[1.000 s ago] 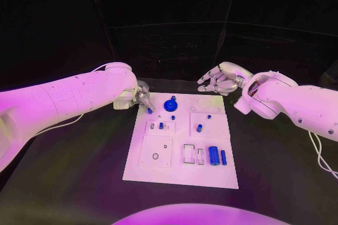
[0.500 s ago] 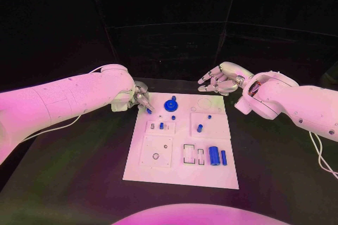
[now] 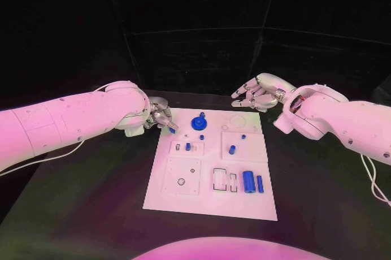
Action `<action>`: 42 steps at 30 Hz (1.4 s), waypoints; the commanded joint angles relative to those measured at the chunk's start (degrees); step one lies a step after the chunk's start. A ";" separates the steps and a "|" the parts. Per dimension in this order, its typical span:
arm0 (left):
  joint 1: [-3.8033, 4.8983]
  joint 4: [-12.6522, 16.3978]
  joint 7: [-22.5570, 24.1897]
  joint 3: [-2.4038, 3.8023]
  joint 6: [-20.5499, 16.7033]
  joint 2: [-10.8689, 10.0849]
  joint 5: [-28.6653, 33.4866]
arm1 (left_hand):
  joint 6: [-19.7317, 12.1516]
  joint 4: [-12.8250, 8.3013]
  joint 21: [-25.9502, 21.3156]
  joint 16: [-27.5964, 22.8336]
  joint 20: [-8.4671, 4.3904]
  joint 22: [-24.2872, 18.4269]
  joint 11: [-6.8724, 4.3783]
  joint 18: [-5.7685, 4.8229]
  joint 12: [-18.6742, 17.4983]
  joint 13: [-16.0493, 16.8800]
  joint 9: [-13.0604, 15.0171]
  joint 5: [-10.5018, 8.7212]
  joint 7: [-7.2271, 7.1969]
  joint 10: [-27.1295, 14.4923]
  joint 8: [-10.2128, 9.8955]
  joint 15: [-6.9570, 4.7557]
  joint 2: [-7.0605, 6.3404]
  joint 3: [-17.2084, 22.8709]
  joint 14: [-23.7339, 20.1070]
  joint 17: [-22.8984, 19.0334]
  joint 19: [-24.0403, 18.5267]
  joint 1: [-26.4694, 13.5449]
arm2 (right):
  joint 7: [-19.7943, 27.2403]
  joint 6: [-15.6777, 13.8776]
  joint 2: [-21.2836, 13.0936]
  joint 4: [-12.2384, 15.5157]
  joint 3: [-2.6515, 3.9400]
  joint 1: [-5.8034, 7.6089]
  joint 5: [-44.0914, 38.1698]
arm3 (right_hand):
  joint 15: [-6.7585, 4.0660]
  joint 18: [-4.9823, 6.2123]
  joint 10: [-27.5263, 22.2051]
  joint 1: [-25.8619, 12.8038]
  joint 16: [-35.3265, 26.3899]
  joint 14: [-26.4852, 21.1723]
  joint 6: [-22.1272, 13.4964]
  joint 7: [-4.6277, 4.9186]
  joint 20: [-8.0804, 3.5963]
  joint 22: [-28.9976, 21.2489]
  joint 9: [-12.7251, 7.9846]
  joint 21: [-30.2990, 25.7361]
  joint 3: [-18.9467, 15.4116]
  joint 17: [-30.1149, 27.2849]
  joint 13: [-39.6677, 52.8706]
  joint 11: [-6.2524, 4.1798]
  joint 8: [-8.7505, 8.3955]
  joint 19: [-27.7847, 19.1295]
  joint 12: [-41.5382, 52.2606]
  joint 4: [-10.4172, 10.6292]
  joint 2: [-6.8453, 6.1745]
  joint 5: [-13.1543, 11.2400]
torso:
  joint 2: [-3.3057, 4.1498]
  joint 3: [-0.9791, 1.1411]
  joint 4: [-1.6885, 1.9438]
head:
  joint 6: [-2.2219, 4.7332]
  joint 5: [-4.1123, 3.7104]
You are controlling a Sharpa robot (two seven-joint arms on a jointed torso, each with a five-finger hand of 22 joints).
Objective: Assemble the parts on the task board
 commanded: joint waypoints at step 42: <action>-4.06 11.95 -2.73 -0.08 -7.00 -5.02 -8.13 | 0.74 -5.09 1.34 0.18 -0.34 1.31 -0.32 -0.43 0.79 0.57 0.42 0.33 -0.19 1.51 0.69 -0.58 -1.58 8.06 5.94 15.09 0.86 -1.42 | 0.07 -0.67 -0.54 0.25 0.02 0.02 -0.04 | -0.36 0.46 -0.22 -0.20 -0.28 0.79 -0.26 0.03 -0.05 -0.03 -0.04 -0.23 -0.27 0.02 -0.05 -0.05 0.40 -0.41 -0.17 0.42 0.81 0.22 | 0.14 0.05 -0.05 | -0.43 0.22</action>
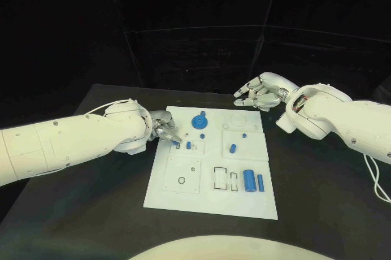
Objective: Assemble the parts on the task board
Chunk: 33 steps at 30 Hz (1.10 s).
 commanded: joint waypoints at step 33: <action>-0.19 0.87 -1.45 -0.03 4.07 0.48 -0.63 | 0.49 -3.80 0.25 0.18 0.02 0.05 -0.04 -0.43 0.25 0.08 0.05 0.27 0.03 0.41 0.22 -0.38 -0.05 4.30 6.14 15.10 0.50 0.20 | 0.10 -0.23 0.15 0.09 0.02 0.10 -0.04 | -0.36 0.46 -0.22 -0.02 -0.29 0.79 -0.26 0.03 -0.05 -0.05 -0.04 -0.24 -0.12 0.01 0.04 -0.05 0.40 -0.41 -0.17 0.27 0.51 0.22 | -0.08 0.00 0.01 | -0.58 -0.17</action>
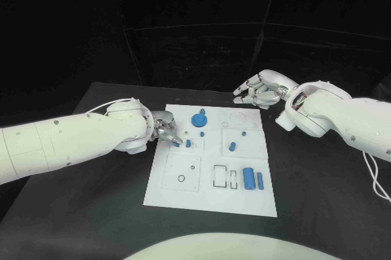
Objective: Assemble the parts on the task board
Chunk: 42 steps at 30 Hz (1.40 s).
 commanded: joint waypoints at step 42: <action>-0.05 -0.96 -0.89 -0.09 -0.75 0.59 2.25 | 1.84 4.33 0.43 0.18 0.01 0.56 0.08 -0.48 -1.06 -1.99 0.21 0.17 0.02 -0.57 1.17 -0.38 -4.44 -2.84 6.14 15.10 0.64 -12.38 | 0.23 -0.61 -0.20 0.44 0.03 0.10 -0.04 | -0.37 0.49 -0.31 0.00 -0.52 0.75 -0.26 0.02 -0.06 -0.24 -0.04 -0.37 -0.16 -0.23 -0.14 -0.06 0.22 -0.50 -0.33 0.31 0.54 0.22 | -0.04 -0.01 0.04 | -0.23 -0.20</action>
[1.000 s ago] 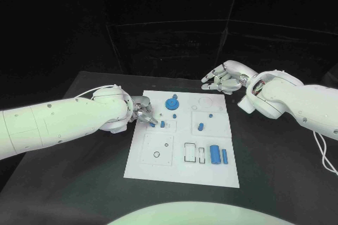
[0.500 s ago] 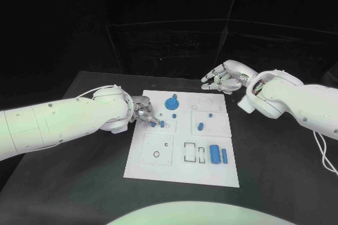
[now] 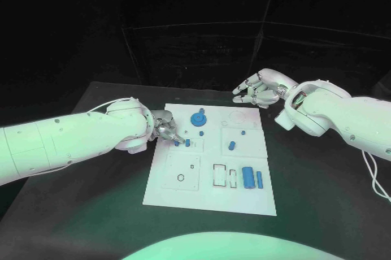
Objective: Assemble the parts on the task board
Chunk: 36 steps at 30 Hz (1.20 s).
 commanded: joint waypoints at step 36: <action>0.05 0.23 -0.81 0.03 1.12 -0.39 1.08 | 1.01 0.68 0.60 0.19 -0.23 0.53 -0.38 -0.54 1.17 1.14 0.51 0.00 -0.37 0.68 1.38 -0.67 0.29 -1.85 6.14 15.10 0.81 -0.99 | 0.23 -0.51 -0.11 0.11 0.03 0.10 -0.04 | -0.37 0.49 -0.31 0.00 -0.31 0.76 -0.26 0.02 -0.06 -0.05 -0.04 -0.37 -0.16 -0.05 -0.05 -0.06 0.22 -0.50 -0.33 0.31 0.54 0.22 | -0.01 0.01 0.02 | -0.17 0.04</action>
